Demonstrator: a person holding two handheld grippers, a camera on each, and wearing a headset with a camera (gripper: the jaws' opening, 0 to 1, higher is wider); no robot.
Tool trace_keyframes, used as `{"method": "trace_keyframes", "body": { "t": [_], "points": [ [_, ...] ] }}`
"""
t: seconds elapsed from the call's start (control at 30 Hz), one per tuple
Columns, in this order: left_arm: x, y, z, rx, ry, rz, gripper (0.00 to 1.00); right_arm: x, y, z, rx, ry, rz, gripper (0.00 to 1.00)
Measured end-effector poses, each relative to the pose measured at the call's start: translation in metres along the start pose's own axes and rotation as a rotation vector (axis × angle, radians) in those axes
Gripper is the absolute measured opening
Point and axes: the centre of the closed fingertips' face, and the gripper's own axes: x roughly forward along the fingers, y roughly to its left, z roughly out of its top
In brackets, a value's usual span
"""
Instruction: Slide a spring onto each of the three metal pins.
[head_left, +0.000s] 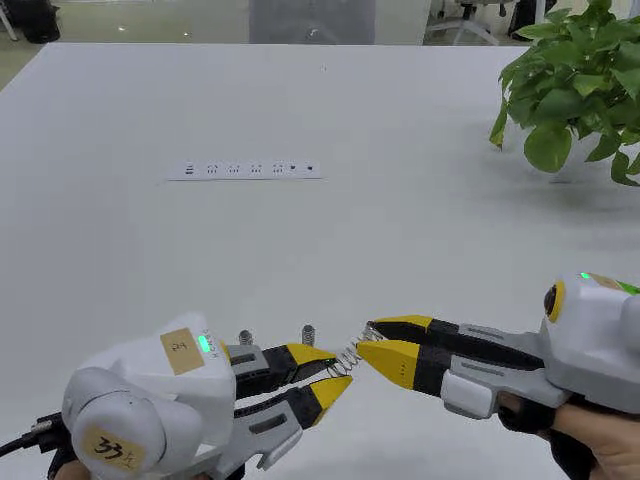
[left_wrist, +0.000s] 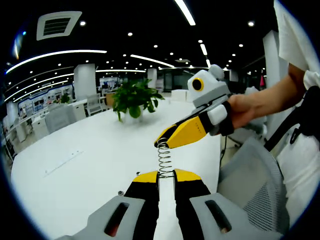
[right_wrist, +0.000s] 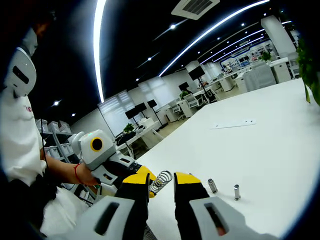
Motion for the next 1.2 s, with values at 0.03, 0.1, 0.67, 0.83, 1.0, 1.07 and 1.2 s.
{"method": "trace_keyframes", "body": {
  "t": [0.03, 0.1, 0.67, 0.83, 1.0, 1.07, 1.2],
  "points": [
    [0.0, -0.001, 0.0, 0.0, -0.002, -0.001, 0.1, 0.001, 0.001, 0.002, 0.004, -0.008, 0.003, 0.18],
    [-0.001, -0.002, 0.0, -0.003, -0.007, -0.001, 0.1, 0.001, 0.002, 0.002, 0.009, -0.009, 0.002, 0.17],
    [-0.005, -0.005, 0.001, -0.016, -0.026, 0.0, 0.11, 0.005, 0.011, 0.005, -0.104, 0.05, -0.002, 0.12],
    [-0.004, -0.007, -0.003, -0.026, -0.017, -0.007, 0.11, 0.006, 0.013, 0.0, -0.174, 0.1, -0.005, 0.12],
    [-0.004, -0.009, -0.008, -0.024, 0.003, -0.011, 0.12, 0.009, 0.018, -0.003, -0.274, 0.161, -0.004, 0.12],
    [-0.004, -0.01, -0.009, -0.025, 0.008, -0.014, 0.12, 0.009, 0.018, -0.004, -0.309, 0.185, -0.005, 0.12],
    [-0.004, -0.01, -0.011, -0.024, 0.016, -0.013, 0.13, 0.011, 0.019, -0.004, -0.349, 0.206, 0.0, 0.12]
  ]
}}
